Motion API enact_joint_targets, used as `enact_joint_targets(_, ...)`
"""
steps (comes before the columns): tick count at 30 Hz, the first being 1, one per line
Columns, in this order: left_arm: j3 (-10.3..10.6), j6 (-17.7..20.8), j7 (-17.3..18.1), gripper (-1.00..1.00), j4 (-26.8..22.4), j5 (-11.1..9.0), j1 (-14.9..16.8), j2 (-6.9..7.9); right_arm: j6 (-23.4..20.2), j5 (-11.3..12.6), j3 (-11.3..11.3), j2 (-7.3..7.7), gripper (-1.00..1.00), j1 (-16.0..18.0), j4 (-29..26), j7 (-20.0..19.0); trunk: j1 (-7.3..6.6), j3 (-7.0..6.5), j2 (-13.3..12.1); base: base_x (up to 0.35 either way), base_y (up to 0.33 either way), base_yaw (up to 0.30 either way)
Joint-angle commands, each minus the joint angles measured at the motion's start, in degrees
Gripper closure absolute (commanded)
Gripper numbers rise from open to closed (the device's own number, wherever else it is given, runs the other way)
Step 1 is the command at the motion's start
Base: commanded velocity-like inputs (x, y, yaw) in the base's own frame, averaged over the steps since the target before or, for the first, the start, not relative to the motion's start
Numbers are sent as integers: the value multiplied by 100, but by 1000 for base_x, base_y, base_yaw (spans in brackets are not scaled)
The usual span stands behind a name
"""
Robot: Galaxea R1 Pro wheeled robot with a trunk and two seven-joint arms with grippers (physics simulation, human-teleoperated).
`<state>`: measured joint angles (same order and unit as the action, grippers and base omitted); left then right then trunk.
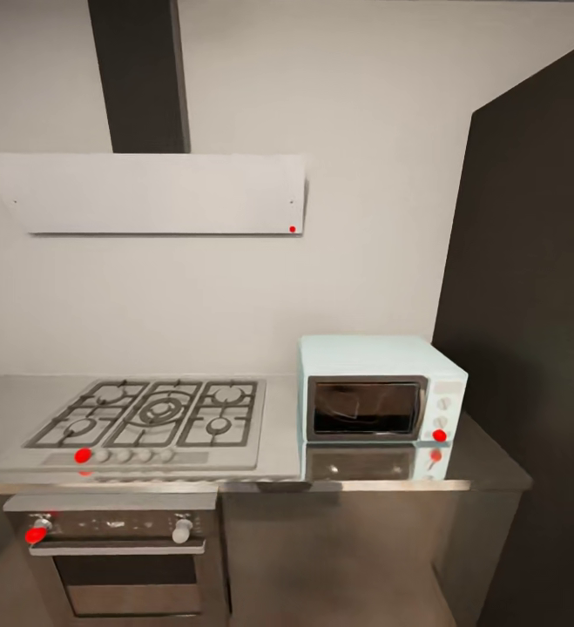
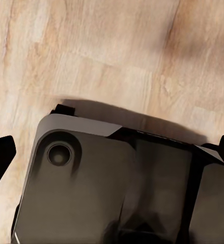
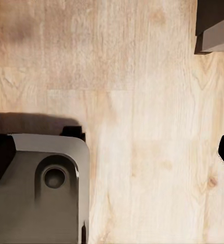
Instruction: In the kitchen, take the popcorn bag from the countertop, put it into the microwave, and heat it until the popcorn is cooked so the cooked popcorn ends up inside the bag.
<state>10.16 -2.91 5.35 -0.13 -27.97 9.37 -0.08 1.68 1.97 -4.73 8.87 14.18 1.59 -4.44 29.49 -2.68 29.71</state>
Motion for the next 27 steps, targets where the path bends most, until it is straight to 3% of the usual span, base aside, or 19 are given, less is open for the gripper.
enact_joint_targets(1, 48, -26, 19, -100, 13, -59, 4, -1, 7, 22, -45, 1, -100, 6, 17, -21, 3, 1, 3, 91, -332, 0)
enact_joint_targets(27, 48, -80, 19, -100, 13, -59, 4, -1, 20, 32, -37, 0, -100, 6, 19, -13, 3, 1, 3, 33, -320, 0)
